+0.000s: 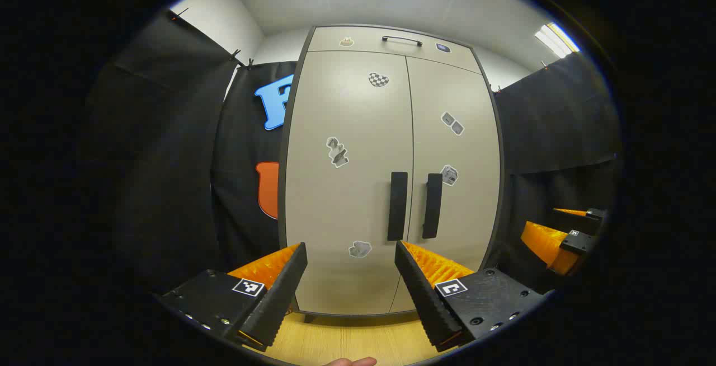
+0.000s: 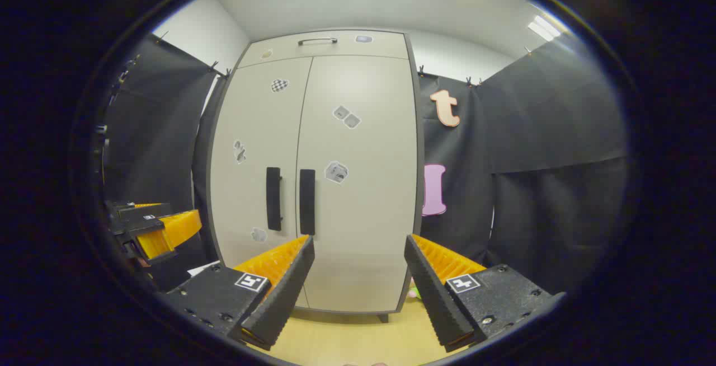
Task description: Open the right door of the double-door shoe cabinet with the right hand, and open the left door with the left hand.
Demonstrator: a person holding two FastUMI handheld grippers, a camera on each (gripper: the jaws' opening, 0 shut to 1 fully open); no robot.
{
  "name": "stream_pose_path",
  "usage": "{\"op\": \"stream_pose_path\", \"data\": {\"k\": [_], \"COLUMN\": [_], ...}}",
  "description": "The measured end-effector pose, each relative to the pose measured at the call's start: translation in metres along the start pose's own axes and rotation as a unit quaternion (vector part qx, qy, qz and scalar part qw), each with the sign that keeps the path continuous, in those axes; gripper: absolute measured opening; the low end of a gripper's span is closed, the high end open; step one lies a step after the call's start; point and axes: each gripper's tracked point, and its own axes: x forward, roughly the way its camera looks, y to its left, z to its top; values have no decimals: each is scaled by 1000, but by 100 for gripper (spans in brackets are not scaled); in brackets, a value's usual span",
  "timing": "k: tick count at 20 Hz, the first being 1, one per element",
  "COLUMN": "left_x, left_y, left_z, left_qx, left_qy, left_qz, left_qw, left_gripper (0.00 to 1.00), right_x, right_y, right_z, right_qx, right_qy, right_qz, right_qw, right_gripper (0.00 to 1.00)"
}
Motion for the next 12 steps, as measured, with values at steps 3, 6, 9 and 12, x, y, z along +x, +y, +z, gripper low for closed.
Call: {"op": "stream_pose_path", "data": {"k": [3, 6, 9, 12], "left_x": [2, 5, 8, 9], "left_y": [3, 3, 0, -3], "left_z": [-1, 1, 0, -1], "left_qx": [0, -1, 0, 4], "left_qy": [1, -2, -1, -2], "left_qz": [3, 3, -2, -6], "left_qw": [1000, 1000, 1000, 1000], "left_gripper": [95, 95, 95, 95], "right_x": [3, 7, 10, 13], "right_y": [-1, -4, -3, -4], "right_z": [-2, -6, -7, -8], "right_qx": [2, 1, 6, 11], "right_qy": [4, 8, 10, 10], "right_qz": [-1, -7, -5, -7], "right_qw": [1000, 1000, 1000, 1000], "right_gripper": [100, 100, 100, 100]}}
